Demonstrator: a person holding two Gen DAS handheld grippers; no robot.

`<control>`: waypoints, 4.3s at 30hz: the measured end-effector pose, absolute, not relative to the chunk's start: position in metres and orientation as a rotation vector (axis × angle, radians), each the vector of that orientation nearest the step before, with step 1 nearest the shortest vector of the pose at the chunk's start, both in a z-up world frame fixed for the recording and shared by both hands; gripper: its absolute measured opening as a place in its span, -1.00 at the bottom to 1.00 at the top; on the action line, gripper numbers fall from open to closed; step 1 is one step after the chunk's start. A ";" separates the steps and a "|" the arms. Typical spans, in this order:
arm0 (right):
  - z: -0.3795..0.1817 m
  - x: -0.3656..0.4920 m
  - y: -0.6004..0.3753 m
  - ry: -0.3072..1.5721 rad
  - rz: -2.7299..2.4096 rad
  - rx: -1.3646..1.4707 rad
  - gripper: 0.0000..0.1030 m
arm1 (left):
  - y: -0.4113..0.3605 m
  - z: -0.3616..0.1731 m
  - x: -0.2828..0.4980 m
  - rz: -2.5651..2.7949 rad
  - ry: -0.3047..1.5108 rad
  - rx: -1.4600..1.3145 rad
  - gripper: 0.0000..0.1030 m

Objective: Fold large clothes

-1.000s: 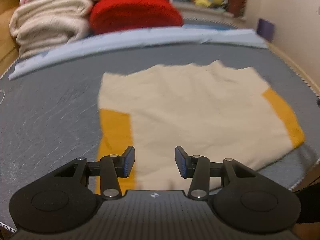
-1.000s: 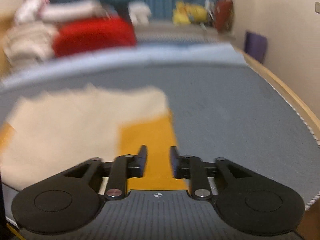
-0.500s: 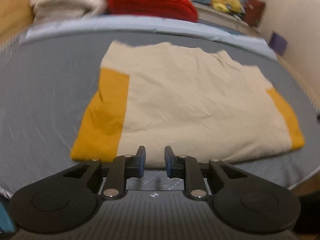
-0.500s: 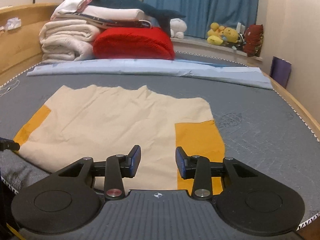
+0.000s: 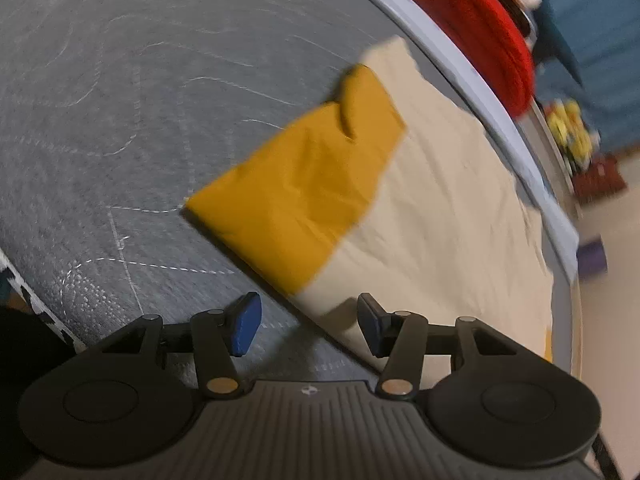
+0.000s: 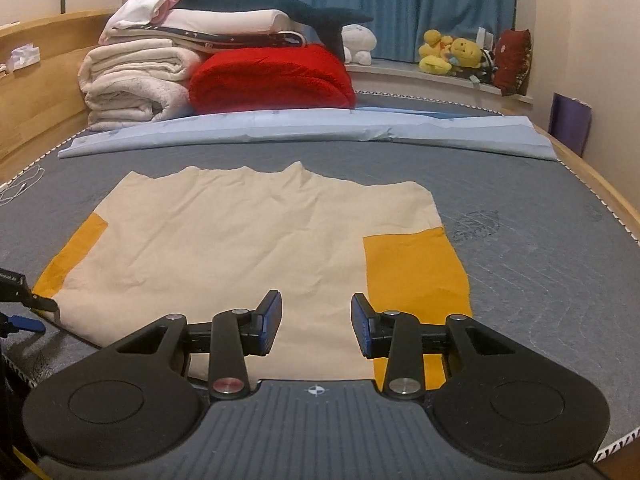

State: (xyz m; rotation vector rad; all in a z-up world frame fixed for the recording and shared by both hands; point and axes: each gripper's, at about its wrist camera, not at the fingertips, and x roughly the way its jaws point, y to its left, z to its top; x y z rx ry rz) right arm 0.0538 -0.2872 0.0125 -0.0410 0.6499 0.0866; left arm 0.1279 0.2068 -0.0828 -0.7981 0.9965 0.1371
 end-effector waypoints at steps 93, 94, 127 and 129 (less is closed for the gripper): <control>0.021 0.041 -0.361 0.666 0.060 0.388 0.24 | -0.162 -0.019 0.125 -0.813 0.827 0.181 -0.05; 0.014 0.047 -0.360 0.700 0.074 0.427 0.25 | -0.152 -0.016 0.125 -0.830 0.828 0.147 -0.01; -0.007 0.055 -0.357 0.744 -0.125 0.093 -1.00 | -0.022 -0.005 0.181 -0.486 0.962 0.019 0.06; -0.018 0.063 -0.356 0.798 -0.121 0.049 -1.00 | -0.021 -0.006 0.183 -0.490 0.970 0.001 0.06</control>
